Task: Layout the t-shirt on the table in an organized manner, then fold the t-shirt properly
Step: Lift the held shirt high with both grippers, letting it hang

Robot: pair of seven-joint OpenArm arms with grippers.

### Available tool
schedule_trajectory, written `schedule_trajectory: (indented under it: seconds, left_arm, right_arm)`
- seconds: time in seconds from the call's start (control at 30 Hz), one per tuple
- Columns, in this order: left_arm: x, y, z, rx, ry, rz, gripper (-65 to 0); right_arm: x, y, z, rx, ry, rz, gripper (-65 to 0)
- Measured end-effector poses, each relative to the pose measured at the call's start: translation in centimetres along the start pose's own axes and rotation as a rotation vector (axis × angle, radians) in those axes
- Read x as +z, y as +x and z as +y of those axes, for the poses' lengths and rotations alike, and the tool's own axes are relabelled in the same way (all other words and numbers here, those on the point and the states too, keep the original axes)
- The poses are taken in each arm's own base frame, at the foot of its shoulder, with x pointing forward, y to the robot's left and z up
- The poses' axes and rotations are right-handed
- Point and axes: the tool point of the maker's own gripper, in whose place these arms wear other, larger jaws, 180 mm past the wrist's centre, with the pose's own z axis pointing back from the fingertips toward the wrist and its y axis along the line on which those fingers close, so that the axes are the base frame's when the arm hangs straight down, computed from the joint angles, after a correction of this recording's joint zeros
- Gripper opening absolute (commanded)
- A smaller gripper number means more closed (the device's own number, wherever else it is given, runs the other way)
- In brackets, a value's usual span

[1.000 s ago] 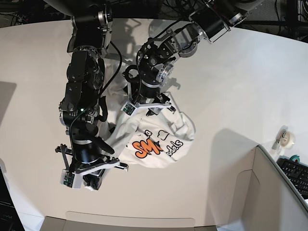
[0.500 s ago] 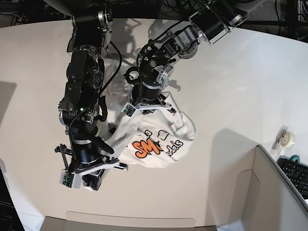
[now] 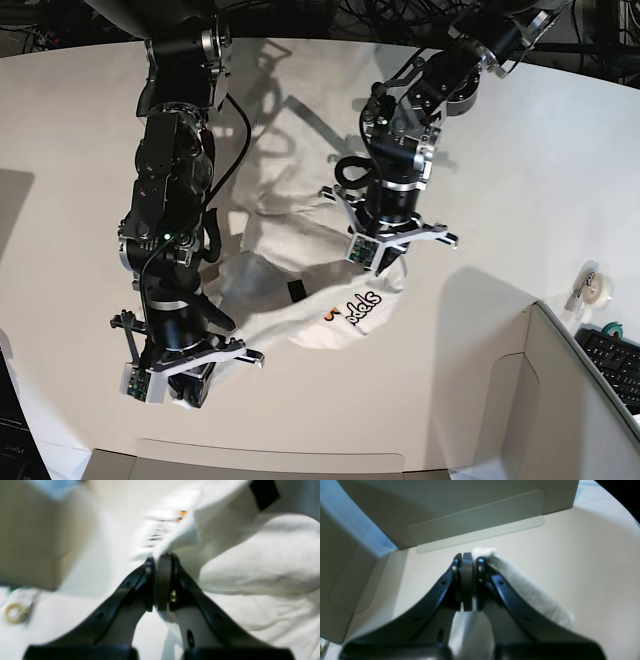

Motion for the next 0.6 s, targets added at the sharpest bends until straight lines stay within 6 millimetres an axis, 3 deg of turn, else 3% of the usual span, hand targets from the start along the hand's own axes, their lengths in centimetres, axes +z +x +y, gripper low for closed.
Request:
schedule_trajectory:
  seconds: [0.1,0.2,0.33,0.53,0.6]
  left_arm:
    - [1.0,-1.6,1.1,0.019,0.003,0.035,-64.8]
    - [1.7,-2.3,3.8,0.033,0.063,0.042,-64.8]
    - [2.8,-1.5,7.5,0.045,0.147,0.008,-64.8]
    - [3.5,-2.8,10.3,0.071,0.212,0.042,-64.8]
    - [3.8,-3.0,12.1,0.075,0.261,0.042,-64.8]
  right_arm:
    - [-0.7,-0.4,0.2,0.0,0.0,0.022,-65.0]
    - [-1.4,-1.1,0.9,0.004,0.018,0.054,-65.0]
    - [-3.0,-1.5,4.2,0.059,0.089,0.085,-65.0]
    - [-4.9,-2.8,8.4,0.093,0.155,0.148,-65.0]
    - [-5.6,-2.9,9.4,0.122,0.173,0.163,-65.0]
